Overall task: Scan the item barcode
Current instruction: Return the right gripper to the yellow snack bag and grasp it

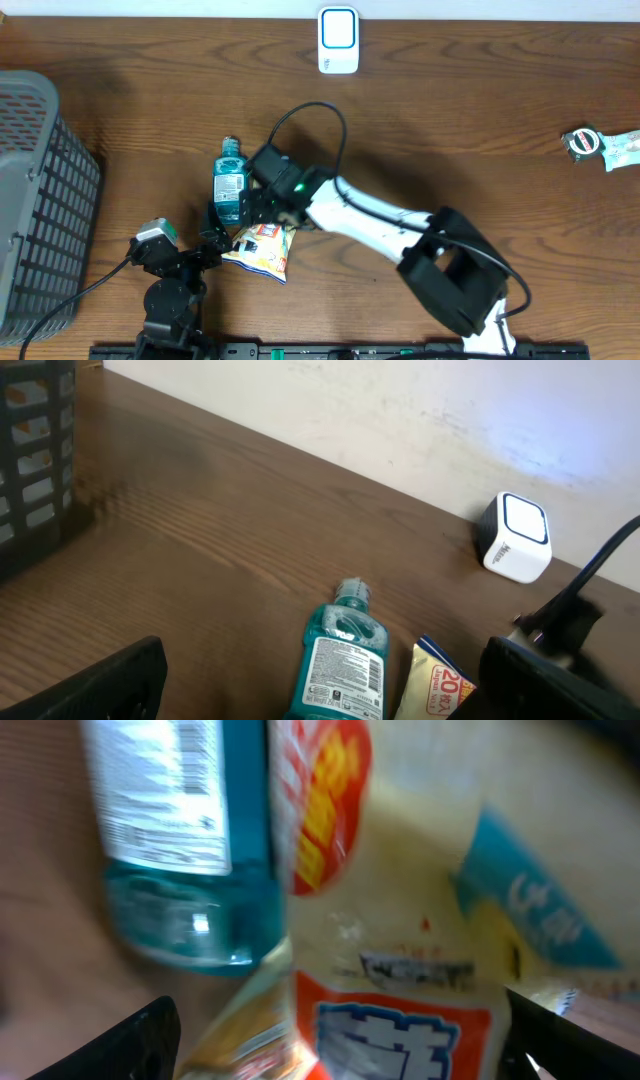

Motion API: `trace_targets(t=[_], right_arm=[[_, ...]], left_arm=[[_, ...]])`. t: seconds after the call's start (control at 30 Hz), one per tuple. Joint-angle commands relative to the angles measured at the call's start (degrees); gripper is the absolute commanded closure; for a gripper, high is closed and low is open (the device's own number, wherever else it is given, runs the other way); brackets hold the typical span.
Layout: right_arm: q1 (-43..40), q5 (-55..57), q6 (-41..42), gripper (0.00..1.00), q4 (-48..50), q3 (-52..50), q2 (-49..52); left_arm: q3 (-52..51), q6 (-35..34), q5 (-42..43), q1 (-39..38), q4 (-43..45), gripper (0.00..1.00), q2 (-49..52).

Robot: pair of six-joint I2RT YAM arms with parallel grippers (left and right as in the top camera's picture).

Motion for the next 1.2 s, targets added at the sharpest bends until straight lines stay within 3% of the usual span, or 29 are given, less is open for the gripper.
trace_targets(t=[0.0,0.17,0.27,0.33,0.43,0.47,0.63,0.7,0.9,1.17], right_arm=[[2.91,11.32,2.19,0.13,-0.72,0.02,3.30],[3.72,13.60,2.21,0.22,-2.43,0.02,7.98],[2.91,14.23,3.37,0.50,-4.79,0.02,9.86],[1.84,15.50,5.20,0.63,-7.10,0.02,9.86],[-0.76,15.72,5.57,0.94,-10.88,0.09,8.61],[-1.51,15.74,5.55,0.99,-12.13,0.09,8.26],[-7.52,14.97,5.03,0.99,-21.75,0.09,4.68],[-9.97,10.38,-0.44,0.99,-23.58,0.09,3.26],[-17.16,-17.25,-22.16,0.99,-27.08,0.09,0.50],[-26.86,-43.76,-23.12,0.99,-41.03,0.09,0.28]], left_arm=[[-1.01,-0.35,-0.33,0.07,-1.42,0.02,-0.11],[-1.01,-0.35,-0.33,0.07,-1.42,0.02,-0.11],[-1.01,-0.33,-0.33,0.07,-1.42,0.02,-0.11],[-1.01,-0.35,-0.33,0.07,-1.42,0.02,-0.11],[-1.01,-0.35,-0.33,0.07,-1.42,0.02,-0.11],[-1.01,-0.33,-0.33,0.07,-1.42,0.02,-0.11],[-1.01,-0.33,-0.33,0.07,-1.42,0.02,-0.11],[-1.01,-0.35,-0.33,0.07,-1.42,0.02,-0.11],[-1.01,-0.35,-0.33,0.07,-1.42,0.02,-0.11],[-1.01,-0.35,-0.33,0.07,-1.42,0.02,-0.11]])
